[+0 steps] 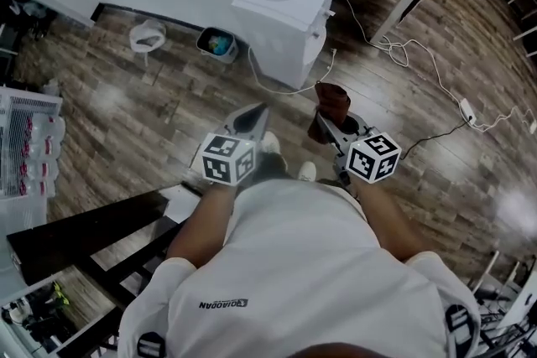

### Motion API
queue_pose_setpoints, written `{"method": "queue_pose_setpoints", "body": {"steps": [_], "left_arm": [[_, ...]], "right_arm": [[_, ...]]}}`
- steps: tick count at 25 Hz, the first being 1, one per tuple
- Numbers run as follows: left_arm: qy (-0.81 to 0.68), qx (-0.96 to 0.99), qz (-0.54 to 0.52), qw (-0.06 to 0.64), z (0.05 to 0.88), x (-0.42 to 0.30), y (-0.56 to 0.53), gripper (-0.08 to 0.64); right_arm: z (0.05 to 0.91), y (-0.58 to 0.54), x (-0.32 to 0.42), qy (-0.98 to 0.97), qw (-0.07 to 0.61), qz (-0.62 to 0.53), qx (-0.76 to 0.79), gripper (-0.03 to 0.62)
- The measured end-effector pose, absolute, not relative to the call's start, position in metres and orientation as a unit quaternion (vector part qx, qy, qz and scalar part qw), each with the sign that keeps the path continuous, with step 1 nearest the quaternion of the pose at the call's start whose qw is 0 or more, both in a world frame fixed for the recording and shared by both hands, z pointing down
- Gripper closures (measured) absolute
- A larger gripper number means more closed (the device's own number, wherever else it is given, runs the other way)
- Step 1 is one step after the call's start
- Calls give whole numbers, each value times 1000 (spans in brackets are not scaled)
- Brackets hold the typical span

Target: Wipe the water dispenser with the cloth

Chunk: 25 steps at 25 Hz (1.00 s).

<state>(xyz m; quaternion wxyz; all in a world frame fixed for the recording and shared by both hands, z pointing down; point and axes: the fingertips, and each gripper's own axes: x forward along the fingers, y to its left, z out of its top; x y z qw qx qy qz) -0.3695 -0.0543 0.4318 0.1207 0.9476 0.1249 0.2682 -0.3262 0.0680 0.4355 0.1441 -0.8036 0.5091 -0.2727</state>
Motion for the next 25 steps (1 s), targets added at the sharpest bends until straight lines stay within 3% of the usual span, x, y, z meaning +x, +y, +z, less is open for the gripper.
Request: {"method": "queue_pose_setpoints", "body": {"steps": [25], "left_arm": [[136,948,264,112,421,-413,-62,560]], "right_arm": [[436,38,-375,531,102,-259,-801,508]]}}
